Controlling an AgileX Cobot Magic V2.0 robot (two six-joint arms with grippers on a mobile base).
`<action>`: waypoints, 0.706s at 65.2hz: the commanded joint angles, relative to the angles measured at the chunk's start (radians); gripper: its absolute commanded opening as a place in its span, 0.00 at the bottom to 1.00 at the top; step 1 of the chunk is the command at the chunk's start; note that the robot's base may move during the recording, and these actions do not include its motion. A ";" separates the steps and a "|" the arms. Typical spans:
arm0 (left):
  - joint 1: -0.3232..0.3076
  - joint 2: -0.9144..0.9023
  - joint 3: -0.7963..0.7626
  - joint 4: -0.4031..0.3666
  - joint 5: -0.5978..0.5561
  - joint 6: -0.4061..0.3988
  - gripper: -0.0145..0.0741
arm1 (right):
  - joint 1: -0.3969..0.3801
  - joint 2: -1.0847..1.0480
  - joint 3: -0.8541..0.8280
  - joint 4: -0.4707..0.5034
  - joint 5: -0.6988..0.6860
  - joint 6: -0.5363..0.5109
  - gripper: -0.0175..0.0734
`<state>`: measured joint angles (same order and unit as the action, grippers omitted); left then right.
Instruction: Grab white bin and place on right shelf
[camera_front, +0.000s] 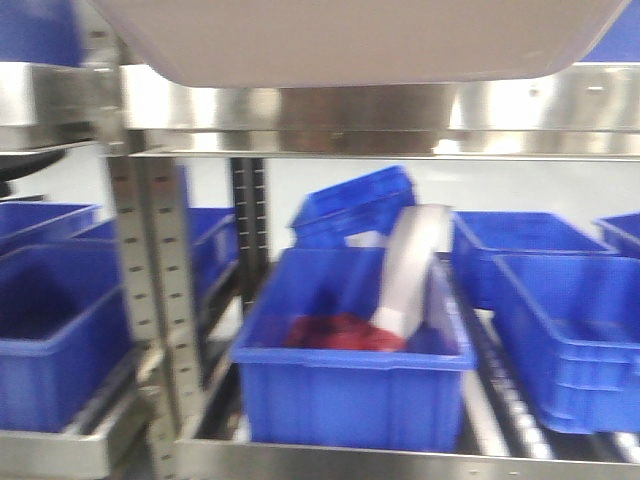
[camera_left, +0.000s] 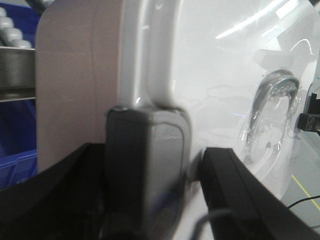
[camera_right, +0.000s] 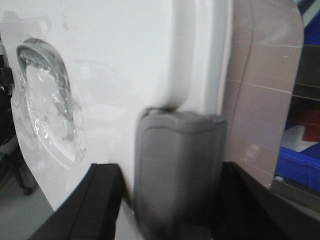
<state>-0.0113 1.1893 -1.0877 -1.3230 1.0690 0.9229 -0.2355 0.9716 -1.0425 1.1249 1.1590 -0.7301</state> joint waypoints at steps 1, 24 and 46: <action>-0.023 -0.032 -0.033 -0.181 0.105 0.002 0.46 | 0.012 -0.015 -0.033 0.166 0.108 -0.015 0.66; -0.023 -0.032 -0.033 -0.181 0.105 0.002 0.46 | 0.012 -0.015 -0.033 0.166 0.108 -0.015 0.66; -0.023 -0.032 -0.033 -0.181 0.105 0.002 0.46 | 0.012 -0.015 -0.033 0.166 0.108 -0.015 0.66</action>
<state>-0.0113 1.1893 -1.0877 -1.3253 1.0682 0.9236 -0.2355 0.9716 -1.0425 1.1249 1.1590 -0.7301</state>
